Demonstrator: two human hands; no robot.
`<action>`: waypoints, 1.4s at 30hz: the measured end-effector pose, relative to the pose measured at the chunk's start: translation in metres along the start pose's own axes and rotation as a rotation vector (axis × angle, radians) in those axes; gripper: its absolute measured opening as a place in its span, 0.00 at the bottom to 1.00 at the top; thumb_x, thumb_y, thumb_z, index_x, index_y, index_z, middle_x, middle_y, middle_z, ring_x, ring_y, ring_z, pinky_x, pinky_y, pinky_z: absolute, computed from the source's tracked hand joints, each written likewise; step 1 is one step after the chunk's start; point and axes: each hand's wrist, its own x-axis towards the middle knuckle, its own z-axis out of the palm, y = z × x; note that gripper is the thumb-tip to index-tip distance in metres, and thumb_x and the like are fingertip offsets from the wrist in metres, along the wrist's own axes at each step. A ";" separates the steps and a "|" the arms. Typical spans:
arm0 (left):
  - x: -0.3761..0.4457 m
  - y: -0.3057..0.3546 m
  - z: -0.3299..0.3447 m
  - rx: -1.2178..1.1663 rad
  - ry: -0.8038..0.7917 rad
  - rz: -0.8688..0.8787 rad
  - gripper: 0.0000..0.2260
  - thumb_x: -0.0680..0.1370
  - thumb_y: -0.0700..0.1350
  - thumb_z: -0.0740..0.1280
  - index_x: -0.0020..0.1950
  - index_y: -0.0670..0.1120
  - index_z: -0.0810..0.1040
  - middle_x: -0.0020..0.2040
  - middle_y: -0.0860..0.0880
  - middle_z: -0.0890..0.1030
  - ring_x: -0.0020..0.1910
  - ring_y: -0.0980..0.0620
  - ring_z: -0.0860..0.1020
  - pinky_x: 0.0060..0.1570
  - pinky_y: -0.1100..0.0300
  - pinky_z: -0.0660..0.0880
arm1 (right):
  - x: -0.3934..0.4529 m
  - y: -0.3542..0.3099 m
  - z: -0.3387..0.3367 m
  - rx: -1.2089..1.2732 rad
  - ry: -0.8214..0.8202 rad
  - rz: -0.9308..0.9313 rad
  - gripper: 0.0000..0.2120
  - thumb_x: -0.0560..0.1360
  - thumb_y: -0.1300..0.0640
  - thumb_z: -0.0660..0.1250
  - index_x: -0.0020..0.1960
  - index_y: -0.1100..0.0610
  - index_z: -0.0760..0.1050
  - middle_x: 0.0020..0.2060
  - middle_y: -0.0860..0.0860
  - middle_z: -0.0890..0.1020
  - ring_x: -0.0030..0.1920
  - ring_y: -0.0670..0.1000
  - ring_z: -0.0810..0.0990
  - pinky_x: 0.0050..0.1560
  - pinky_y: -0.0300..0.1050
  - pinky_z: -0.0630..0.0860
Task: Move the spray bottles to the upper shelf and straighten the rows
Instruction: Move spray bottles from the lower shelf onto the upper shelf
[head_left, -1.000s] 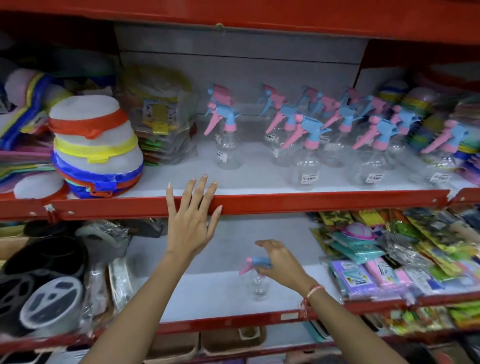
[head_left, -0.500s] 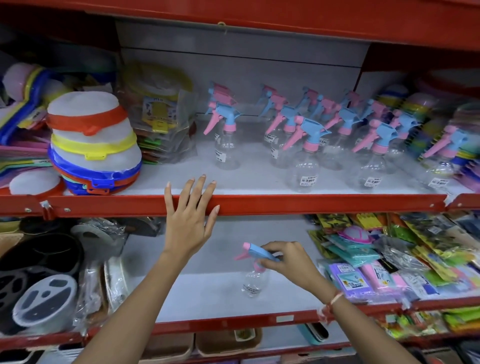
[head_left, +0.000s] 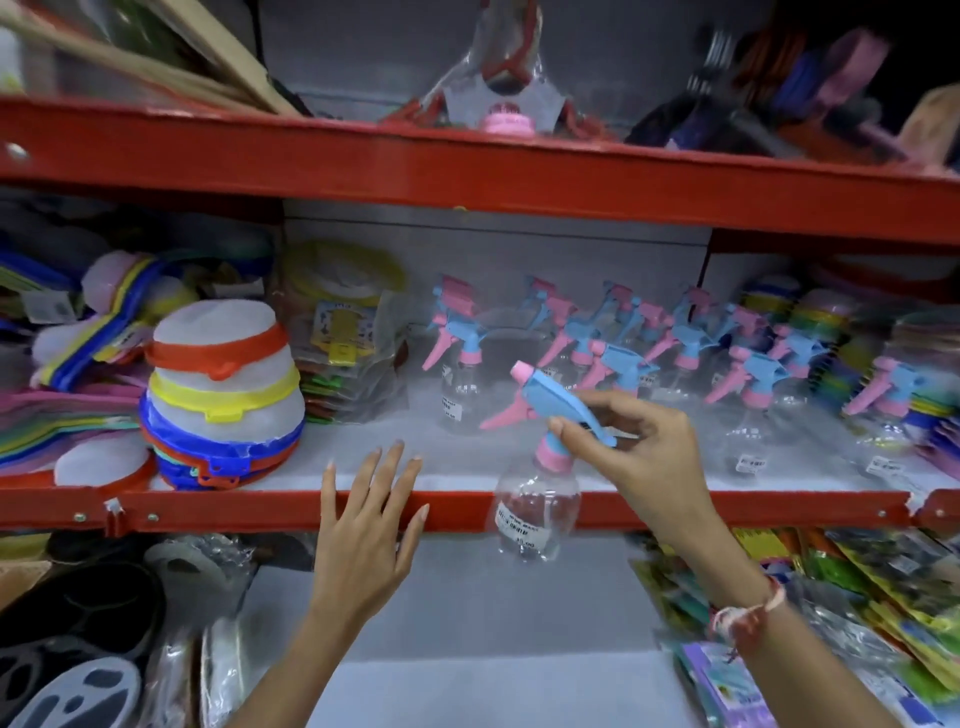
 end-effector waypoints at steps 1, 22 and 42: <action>-0.001 -0.001 0.001 0.002 -0.007 0.005 0.24 0.81 0.57 0.51 0.74 0.50 0.66 0.75 0.48 0.68 0.73 0.46 0.69 0.73 0.37 0.57 | 0.009 -0.003 0.002 0.011 0.042 -0.025 0.09 0.69 0.60 0.76 0.46 0.48 0.84 0.39 0.43 0.87 0.40 0.47 0.83 0.39 0.38 0.80; -0.002 -0.003 0.005 0.004 0.019 0.019 0.23 0.80 0.56 0.55 0.73 0.51 0.68 0.71 0.48 0.74 0.70 0.47 0.69 0.73 0.39 0.56 | 0.068 0.051 0.072 -0.247 0.133 0.042 0.12 0.71 0.50 0.73 0.52 0.54 0.83 0.42 0.47 0.87 0.42 0.44 0.83 0.45 0.41 0.78; -0.003 -0.006 0.007 0.001 0.028 0.047 0.23 0.80 0.56 0.55 0.73 0.50 0.69 0.71 0.48 0.74 0.70 0.46 0.71 0.72 0.39 0.58 | 0.027 0.099 0.081 -0.279 -0.080 0.275 0.37 0.58 0.49 0.81 0.58 0.49 0.63 0.56 0.50 0.74 0.54 0.50 0.78 0.53 0.45 0.78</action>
